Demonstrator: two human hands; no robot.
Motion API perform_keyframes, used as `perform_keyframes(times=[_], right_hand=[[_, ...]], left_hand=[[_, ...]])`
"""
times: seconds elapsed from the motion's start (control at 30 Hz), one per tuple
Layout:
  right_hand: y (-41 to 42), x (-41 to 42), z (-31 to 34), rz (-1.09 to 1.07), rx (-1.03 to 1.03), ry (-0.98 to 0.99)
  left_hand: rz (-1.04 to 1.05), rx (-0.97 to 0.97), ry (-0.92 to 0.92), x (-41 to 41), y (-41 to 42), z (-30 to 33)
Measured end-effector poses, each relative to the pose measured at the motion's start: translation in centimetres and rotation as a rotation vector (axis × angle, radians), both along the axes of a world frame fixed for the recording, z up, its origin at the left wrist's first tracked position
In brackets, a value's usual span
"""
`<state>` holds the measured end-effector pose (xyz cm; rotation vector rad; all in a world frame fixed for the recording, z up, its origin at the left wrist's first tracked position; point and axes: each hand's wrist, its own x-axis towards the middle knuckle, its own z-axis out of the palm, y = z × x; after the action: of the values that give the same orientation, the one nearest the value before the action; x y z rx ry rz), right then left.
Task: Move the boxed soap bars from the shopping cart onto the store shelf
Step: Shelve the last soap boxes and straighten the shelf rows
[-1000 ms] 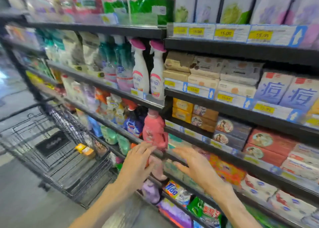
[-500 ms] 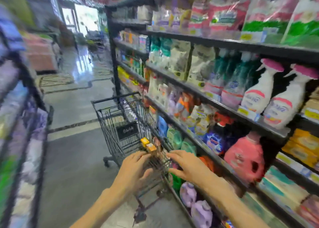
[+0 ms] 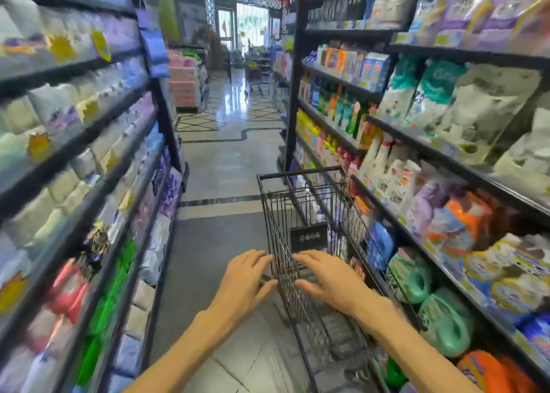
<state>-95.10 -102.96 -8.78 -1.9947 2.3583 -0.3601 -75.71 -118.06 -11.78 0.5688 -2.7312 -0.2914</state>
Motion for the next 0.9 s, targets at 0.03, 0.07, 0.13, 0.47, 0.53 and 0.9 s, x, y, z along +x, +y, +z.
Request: perform_keyframes(times=[0.03,0.07,0.13,0.47,0.53,0.9], right_hand=[[-1.8,-0.9,-0.2,0.004,0.000,-0.006],[-3.6,-2.0,-0.4,0.004,0.002,-0.013],[-7.3,-4.4,-0.7,-0.002,0.007,-0.026],[-18.6,-20.4,-1.2,-0.128,0.007,0.016],[-18.8,-23.4,-1.3,-0.208,0.018,0.005],[-14.4,-35.3,-6.6,-0.861,0.084,-0.149]], left_hand=[[0.008,0.006,-0.006,-0.8,-1.6,-0.1],[0.013,0.003,-0.011,-1.8,-3.2,-0.1],[0.019,-0.003,-0.026,-4.0,-6.6,-0.2],[-0.075,0.023,-0.099,-21.5,-20.2,0.0],[-0.154,0.008,-0.117,-26.3,-21.6,-0.6],[-0.712,0.057,-0.299,-52.0,-24.3,-7.7]])
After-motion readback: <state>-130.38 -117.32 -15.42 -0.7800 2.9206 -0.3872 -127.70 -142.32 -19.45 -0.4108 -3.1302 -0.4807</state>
